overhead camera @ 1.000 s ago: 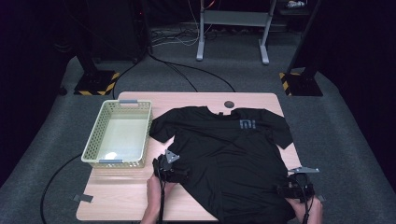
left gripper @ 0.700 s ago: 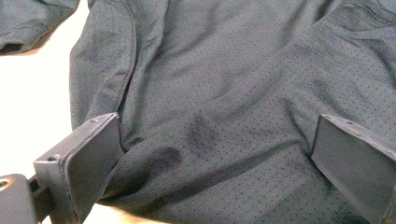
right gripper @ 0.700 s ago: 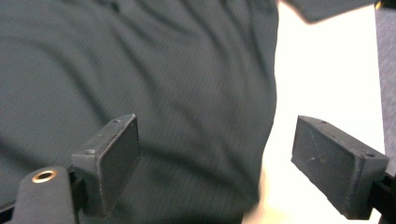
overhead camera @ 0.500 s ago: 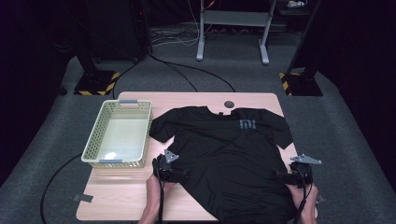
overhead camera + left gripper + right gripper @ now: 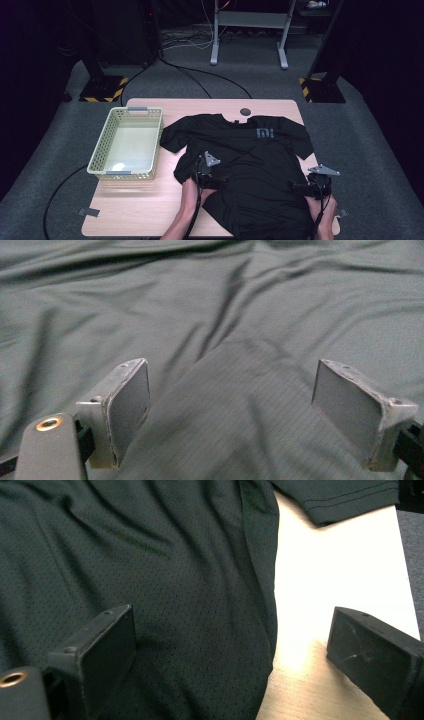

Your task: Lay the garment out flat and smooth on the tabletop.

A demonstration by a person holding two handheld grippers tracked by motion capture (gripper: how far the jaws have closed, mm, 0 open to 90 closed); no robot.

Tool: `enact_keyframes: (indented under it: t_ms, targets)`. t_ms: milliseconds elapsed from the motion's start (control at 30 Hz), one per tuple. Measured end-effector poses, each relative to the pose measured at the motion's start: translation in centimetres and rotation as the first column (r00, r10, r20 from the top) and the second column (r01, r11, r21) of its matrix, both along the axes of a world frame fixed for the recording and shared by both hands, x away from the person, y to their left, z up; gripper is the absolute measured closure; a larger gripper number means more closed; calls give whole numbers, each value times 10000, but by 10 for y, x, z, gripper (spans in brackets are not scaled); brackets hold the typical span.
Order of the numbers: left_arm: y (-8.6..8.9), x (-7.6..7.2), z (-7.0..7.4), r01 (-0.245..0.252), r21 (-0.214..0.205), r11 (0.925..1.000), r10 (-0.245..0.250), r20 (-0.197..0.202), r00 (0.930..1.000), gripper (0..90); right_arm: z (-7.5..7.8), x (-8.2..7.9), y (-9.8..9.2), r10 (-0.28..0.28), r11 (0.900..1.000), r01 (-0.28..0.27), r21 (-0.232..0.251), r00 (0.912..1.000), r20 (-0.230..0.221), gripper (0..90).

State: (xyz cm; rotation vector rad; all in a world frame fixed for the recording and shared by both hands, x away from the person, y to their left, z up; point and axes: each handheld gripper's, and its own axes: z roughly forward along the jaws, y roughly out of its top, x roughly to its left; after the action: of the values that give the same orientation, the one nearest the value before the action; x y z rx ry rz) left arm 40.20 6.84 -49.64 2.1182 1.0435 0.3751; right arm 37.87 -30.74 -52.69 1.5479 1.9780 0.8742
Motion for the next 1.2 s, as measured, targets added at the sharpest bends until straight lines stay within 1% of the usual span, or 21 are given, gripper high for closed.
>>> enact_keyframes:
  t_ms: [133, 233, 267, 367, 433, 500, 533, 567, 667, 767, 900, 967, 1100, 1200]
  targets:
    - [-11, 5, -4, 13, 135, 9999, -14, 50, 10000, 182, 0, 0, 0, 23, 10000, -23, 16, 10000, 9, 54]
    - [-17, 9, -6, 57, 353, 9994, -59, 75, 10000, 234, 0, 0, 0, 10, 10000, -10, 19, 10000, 17, 57]
    - [-20, 9, -6, 106, 489, 9987, -111, 98, 9999, 269, 0, 0, -1, 13, 10000, -14, 18, 10000, 19, 58]
    - [-29, 11, -9, 203, 702, 9973, -214, 157, 9996, 375, 0, 0, -1, -8, 10000, 8, 26, 10000, 24, 63]
    - [-34, 12, -12, 227, 858, 9961, -237, 102, 9997, 435, 0, 0, -1, -7, 10000, 7, 28, 10000, 27, 63]
    - [-36, 14, -15, 220, 1014, 9946, -222, 6, 9998, 513, 0, 0, -1, -5, 10000, 5, 25, 10000, 33, 65]
    - [-35, 14, -16, 176, 826, 9964, -178, 17, 9998, 545, 0, 1, -1, -3, 10000, 3, 26, 10000, 34, 65]
    - [-33, 14, -16, 181, 810, 9966, -187, 57, 9998, 588, 0, 1, -1, 2, 10000, -2, 29, 10000, 36, 66]
    - [-30, 12, -15, 409, 841, 9956, -421, 126, 9990, 695, 0, 0, -1, 6, 10000, -6, 35, 10000, 47, 71]
    - [-25, 8, -15, 496, 834, 9953, -518, 241, 9984, 771, 0, 0, -1, -1, 10000, 1, 32, 10000, 55, 75]
    - [-14, 0, -13, 505, 651, 9966, -532, 400, 9978, 824, 0, 0, -1, -7, 10000, 7, 32, 10000, 61, 78]
    - [-6, -4, -12, 471, 485, 9977, -492, 435, 9978, 845, 0, 0, -1, -5, 10000, 5, 20, 10000, 64, 81]
    - [13, -14, -10, 267, 183, 9995, -276, 508, 9983, 850, 0, 0, 0, -23, 10000, 22, 18, 10000, 68, 82]
    - [32, -26, -11, 35, -126, 9999, -29, 429, 9991, 850, 0, -1, 0, -24, 10000, 24, 10, 10000, 79, 84]
